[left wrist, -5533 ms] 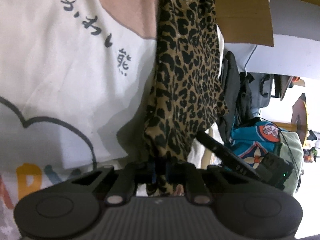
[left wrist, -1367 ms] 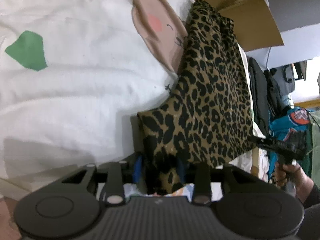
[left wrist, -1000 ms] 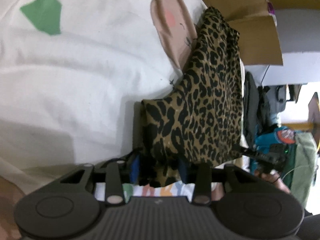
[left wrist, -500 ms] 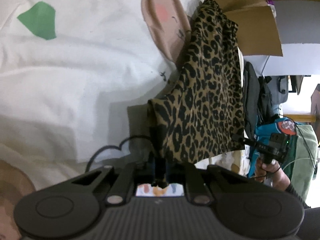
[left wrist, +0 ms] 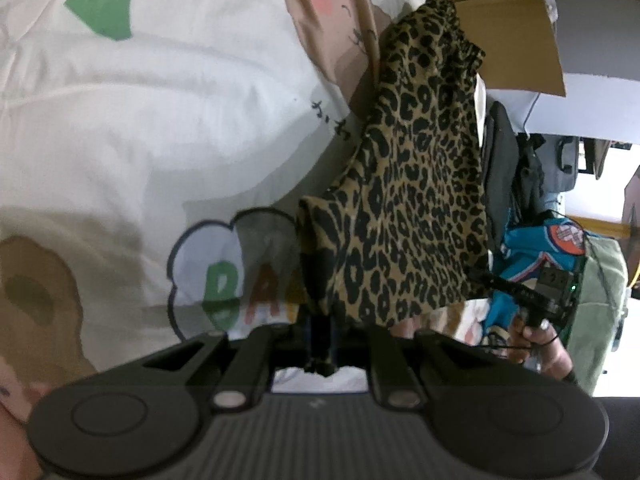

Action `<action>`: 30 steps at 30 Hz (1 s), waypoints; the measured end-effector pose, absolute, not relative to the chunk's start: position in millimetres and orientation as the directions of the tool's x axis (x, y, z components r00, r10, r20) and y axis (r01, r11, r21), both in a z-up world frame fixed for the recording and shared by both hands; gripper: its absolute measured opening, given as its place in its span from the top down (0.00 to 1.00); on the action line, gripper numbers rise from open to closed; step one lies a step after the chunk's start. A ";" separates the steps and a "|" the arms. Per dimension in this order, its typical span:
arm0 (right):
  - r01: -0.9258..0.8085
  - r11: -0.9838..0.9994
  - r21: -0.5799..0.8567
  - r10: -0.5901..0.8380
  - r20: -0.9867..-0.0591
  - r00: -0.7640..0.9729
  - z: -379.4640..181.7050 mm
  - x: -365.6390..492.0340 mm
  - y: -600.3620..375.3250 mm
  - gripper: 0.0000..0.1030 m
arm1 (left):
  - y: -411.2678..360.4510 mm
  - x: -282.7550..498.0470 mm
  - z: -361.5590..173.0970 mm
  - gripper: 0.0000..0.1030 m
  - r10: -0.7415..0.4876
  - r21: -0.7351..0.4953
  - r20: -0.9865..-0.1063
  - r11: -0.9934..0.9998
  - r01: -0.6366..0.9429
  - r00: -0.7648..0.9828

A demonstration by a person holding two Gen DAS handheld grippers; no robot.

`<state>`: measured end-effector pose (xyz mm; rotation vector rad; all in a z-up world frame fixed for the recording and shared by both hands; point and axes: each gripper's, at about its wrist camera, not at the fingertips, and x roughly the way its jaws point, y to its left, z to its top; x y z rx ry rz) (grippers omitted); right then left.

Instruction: Fold clothes

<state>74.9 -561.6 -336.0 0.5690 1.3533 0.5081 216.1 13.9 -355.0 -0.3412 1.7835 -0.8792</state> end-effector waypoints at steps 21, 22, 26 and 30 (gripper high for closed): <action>-0.049 0.858 0.512 0.511 -0.837 0.198 -320.1 103.8 -577.6 0.81 | 6.7 257.8 -370.5 0.67 -0.439 -0.523 -0.848 0.780 0.344 -0.295; -0.055 0.858 0.510 0.509 -0.833 0.217 -316.9 106.9 -577.6 0.79 | 9.7 262.5 -364.2 0.67 -0.441 -0.517 -0.854 0.779 0.354 -0.278; -0.084 0.856 0.510 0.513 -0.818 0.260 -310.3 122.6 -569.3 0.78 | 0.2 274.2 -344.8 0.67 -0.458 -0.497 -0.867 0.773 0.394 -0.196; -0.111 0.860 0.498 0.507 -0.813 0.287 -312.3 142.3 -557.7 0.78 | -18.3 284.2 -330.2 0.66 -0.501 -0.511 -0.853 0.749 0.422 -0.143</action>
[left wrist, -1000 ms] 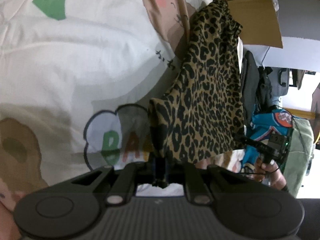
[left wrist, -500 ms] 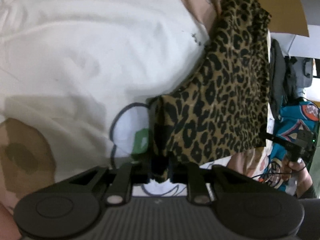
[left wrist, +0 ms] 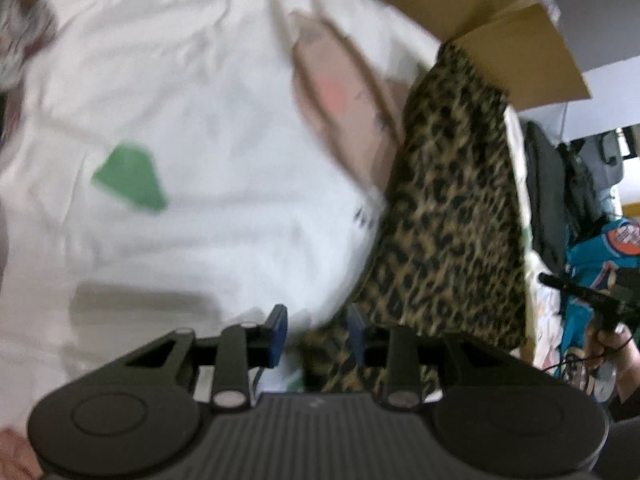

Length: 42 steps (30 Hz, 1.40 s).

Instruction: Fold clothes

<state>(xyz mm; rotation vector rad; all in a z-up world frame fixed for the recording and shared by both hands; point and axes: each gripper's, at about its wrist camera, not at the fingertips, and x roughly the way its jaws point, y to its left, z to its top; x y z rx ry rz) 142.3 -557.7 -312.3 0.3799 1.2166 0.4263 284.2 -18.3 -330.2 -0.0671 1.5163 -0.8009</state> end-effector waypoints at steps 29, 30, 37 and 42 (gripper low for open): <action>-0.085 0.862 0.501 0.486 -0.764 0.424 -342.2 181.4 -535.2 0.78 | -272.9 281.9 -283.2 0.61 -0.517 -0.361 -0.855 0.526 0.770 -0.047; -0.090 0.863 0.497 0.485 -0.764 0.425 -342.8 182.8 -533.4 0.78 | -278.5 282.5 -285.4 0.57 -0.512 -0.356 -0.858 0.534 0.767 -0.042; -0.103 0.880 0.464 0.459 -0.771 0.442 -343.2 191.6 -525.3 0.77 | -310.4 282.7 -288.6 0.52 -0.520 -0.342 -0.854 0.552 0.760 -0.007; -0.087 0.896 0.435 0.422 -0.776 0.470 -342.7 196.0 -528.1 0.63 | -334.9 282.8 -288.6 0.52 -0.527 -0.320 -0.849 0.553 0.769 0.026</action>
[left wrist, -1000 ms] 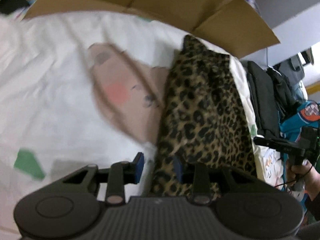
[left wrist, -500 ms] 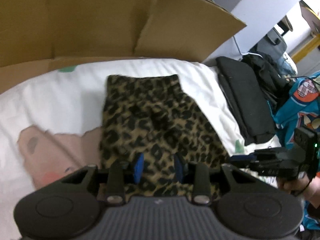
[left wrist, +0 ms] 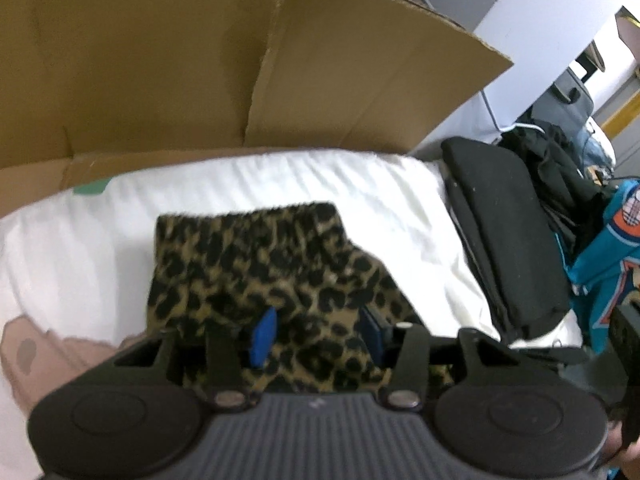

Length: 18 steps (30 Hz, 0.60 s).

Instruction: Fold clothes

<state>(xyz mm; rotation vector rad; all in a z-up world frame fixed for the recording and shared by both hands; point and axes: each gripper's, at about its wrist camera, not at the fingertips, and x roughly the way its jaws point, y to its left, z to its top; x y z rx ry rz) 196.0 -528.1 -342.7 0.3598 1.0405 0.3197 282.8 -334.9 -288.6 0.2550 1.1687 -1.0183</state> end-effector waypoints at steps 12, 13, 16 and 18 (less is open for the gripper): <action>-0.093 0.896 0.433 0.427 -0.790 0.439 -359.2 206.2 -520.8 0.68 | -377.5 295.2 -311.8 0.62 -0.500 -0.273 -0.863 0.581 0.767 0.072; -0.097 0.897 0.431 0.427 -0.791 0.438 -359.6 206.5 -519.6 0.72 | -379.8 296.4 -313.7 0.63 -0.498 -0.274 -0.864 0.587 0.762 0.073; -0.098 0.896 0.434 0.430 -0.788 0.442 -359.7 206.5 -518.7 0.91 | -385.9 300.7 -318.4 0.67 -0.491 -0.272 -0.867 0.607 0.746 0.083; -0.096 0.893 0.440 0.434 -0.785 0.442 -359.5 206.4 -519.4 0.97 | -389.1 304.0 -321.7 0.69 -0.488 -0.278 -0.869 0.619 0.735 0.082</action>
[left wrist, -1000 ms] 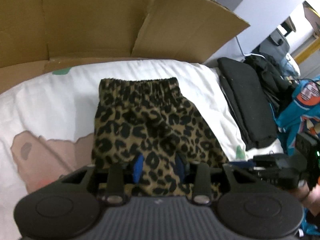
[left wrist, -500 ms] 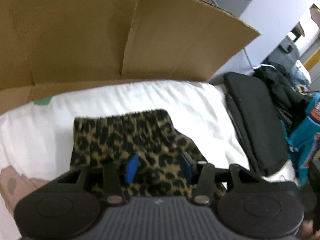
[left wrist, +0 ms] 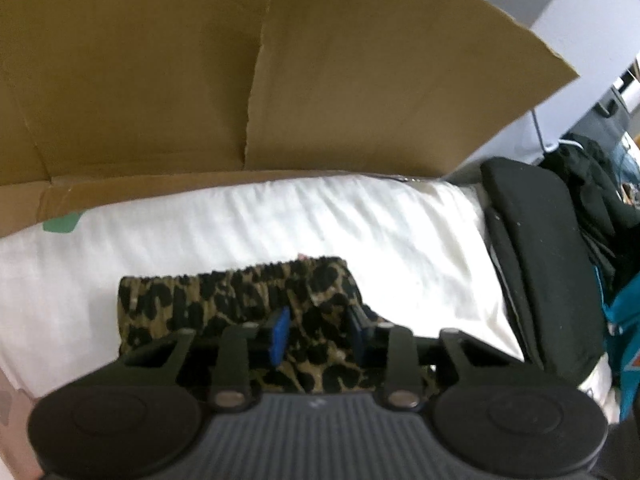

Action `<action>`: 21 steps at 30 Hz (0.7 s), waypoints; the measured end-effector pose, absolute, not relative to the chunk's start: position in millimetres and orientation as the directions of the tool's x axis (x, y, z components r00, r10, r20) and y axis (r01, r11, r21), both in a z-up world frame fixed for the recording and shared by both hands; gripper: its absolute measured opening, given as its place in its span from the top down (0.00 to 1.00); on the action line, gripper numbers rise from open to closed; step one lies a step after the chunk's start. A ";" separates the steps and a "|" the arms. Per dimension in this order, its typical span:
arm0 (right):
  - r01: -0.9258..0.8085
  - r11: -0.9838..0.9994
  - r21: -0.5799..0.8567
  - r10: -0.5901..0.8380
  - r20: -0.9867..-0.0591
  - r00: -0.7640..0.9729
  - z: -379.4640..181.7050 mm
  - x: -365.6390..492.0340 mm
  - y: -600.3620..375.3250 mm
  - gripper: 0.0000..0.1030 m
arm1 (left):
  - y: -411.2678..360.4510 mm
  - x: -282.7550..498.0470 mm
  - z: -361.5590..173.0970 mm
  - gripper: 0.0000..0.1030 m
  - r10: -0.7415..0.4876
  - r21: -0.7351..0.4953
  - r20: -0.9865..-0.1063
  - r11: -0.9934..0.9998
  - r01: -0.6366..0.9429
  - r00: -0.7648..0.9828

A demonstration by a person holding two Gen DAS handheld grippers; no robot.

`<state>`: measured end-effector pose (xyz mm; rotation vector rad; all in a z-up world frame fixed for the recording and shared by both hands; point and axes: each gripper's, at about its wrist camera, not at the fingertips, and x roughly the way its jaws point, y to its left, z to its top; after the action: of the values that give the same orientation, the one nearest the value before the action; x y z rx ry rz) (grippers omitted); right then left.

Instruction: Fold clothes

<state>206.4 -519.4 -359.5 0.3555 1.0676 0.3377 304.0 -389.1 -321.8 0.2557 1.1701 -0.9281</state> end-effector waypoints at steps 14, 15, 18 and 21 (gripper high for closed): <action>-0.040 0.875 0.482 0.444 -0.767 0.464 -357.9 201.6 -520.9 0.99 | -402.7 323.0 -347.2 0.73 -0.485 -0.330 -0.873 0.667 0.668 0.053; -0.034 0.872 0.488 0.446 -0.765 0.465 -358.6 201.0 -521.8 0.99 | -403.4 323.3 -348.4 0.73 -0.484 -0.329 -0.873 0.668 0.668 0.054; -0.018 0.868 0.497 0.446 -0.762 0.469 -360.3 198.6 -525.0 1.00 | -407.1 323.9 -351.0 0.73 -0.482 -0.322 -0.874 0.668 0.671 0.061; 0.005 0.866 0.501 0.437 -0.760 0.480 -362.6 195.8 -527.6 1.00 | -407.1 324.4 -348.4 0.73 -0.483 -0.320 -0.873 0.668 0.672 0.065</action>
<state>195.8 -527.6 -362.6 0.4754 1.0454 0.2763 324.4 -407.1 -348.4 0.1873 1.2260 -0.8794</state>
